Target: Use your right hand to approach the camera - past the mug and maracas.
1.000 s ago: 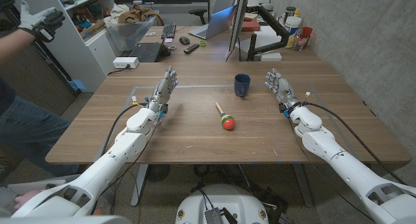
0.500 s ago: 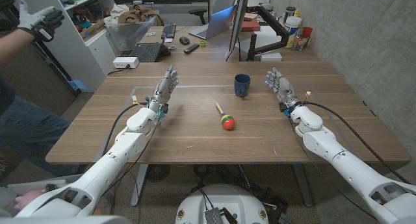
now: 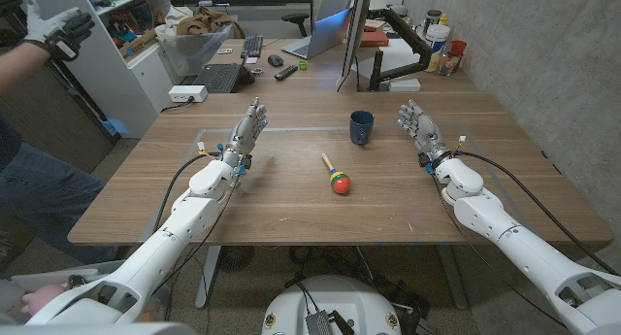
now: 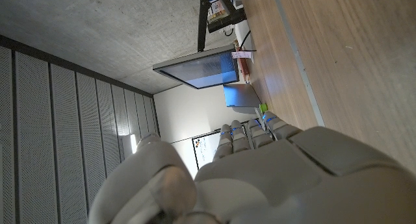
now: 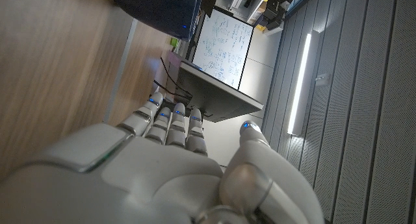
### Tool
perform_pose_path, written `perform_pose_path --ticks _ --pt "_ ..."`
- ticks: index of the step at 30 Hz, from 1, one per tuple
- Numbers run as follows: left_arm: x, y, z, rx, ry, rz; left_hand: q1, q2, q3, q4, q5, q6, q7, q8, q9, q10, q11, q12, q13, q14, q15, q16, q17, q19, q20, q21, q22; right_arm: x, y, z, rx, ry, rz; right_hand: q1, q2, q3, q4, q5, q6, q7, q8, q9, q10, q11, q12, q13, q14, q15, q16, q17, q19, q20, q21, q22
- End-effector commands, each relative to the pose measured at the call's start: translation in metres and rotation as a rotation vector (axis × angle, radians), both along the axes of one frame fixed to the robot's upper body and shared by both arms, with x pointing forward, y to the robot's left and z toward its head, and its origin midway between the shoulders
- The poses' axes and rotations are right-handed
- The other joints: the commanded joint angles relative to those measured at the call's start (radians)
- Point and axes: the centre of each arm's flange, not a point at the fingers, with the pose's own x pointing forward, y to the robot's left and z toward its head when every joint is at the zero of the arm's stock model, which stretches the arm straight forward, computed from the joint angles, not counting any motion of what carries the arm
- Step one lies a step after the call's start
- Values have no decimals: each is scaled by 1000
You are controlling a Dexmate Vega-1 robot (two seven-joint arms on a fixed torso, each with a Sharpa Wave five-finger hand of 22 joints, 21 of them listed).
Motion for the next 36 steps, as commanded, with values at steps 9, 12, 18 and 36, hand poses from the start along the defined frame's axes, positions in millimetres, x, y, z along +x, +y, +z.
perform_pose_path --ticks 9,12,18,36 --pt "1 2 -2 6 10 3 10 3 -4 1 3 1 5 5 3 -1 -11 5 3 -7 -1 6 1 -9 7 4 2 -2 0 3 -10 -14 -7 10 -1 8 -3 6 8 -4 5 4 12 0 3 3 11 -1 5 5 8 -13 3 2" --pt "1 2 -1 9 11 4 10 4 -5 1 3 2 6 5 3 0 -11 5 3 -7 -1 6 1 -9 7 5 2 -3 -1 4 -14 -17 -10 10 -1 8 -3 6 9 -4 6 4 12 0 3 3 11 -1 5 5 8 -13 2 2" --pt "0 1 3 14 4 9 11 5 -5 1 3 3 6 6 3 0 -12 5 3 -8 -1 6 1 -9 7 5 2 -4 -4 7 -19 -22 -18 10 -1 8 -4 6 10 -6 6 4 12 1 3 3 11 -2 5 5 8 -13 2 2" --pt "2 -6 11 33 -4 0 13 8 -7 0 2 4 6 6 3 0 -11 6 3 -7 -1 7 1 -10 8 5 2 -14 -20 5 -36 -33 -64 12 0 9 -7 6 10 -8 5 4 13 0 2 3 10 -1 4 4 7 -11 0 2"
